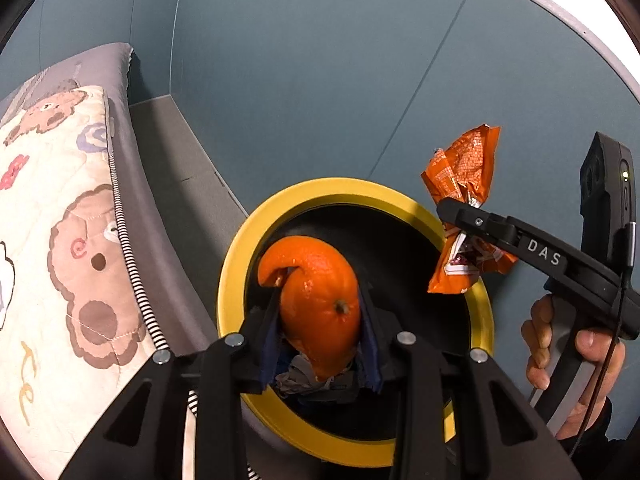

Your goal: Collect trash

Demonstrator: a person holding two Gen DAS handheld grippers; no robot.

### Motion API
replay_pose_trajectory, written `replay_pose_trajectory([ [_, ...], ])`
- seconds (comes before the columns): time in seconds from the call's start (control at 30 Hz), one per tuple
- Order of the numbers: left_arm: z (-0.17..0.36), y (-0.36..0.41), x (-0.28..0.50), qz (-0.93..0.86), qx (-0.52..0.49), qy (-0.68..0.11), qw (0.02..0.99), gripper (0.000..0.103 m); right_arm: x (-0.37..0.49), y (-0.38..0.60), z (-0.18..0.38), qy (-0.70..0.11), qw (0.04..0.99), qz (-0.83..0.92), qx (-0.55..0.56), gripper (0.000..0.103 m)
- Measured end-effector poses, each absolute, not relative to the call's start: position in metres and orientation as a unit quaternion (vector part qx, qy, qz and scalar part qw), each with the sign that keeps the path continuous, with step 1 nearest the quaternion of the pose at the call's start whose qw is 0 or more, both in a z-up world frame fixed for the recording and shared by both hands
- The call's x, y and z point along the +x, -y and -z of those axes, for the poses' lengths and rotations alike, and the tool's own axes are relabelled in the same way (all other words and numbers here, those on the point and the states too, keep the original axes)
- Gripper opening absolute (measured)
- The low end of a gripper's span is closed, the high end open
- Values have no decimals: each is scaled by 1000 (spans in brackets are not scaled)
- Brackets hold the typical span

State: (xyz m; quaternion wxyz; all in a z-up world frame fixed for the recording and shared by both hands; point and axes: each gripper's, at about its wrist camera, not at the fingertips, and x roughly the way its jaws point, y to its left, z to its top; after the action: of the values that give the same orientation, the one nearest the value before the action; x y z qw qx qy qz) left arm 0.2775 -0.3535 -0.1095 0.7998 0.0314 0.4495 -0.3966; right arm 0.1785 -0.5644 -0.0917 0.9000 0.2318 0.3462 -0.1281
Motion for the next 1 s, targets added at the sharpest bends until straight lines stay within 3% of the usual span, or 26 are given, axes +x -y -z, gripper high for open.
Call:
replay_pose_trajectory([
  [0.13, 109, 352, 278, 397, 24, -453, 798, 37, 178, 567, 93, -345, 899, 135, 234, 36],
  [0.2, 107, 349, 278, 395, 18, -451, 800, 45, 176, 568, 93, -343, 898, 138, 236, 46],
  [0.37, 101, 340, 276, 392, 8, -443, 807, 58, 173, 565, 89, -340, 899, 142, 237, 46],
  [1.0, 64, 231, 257, 330, -40, -399, 855, 58, 168, 494, 49, -332, 916, 85, 208, 46],
])
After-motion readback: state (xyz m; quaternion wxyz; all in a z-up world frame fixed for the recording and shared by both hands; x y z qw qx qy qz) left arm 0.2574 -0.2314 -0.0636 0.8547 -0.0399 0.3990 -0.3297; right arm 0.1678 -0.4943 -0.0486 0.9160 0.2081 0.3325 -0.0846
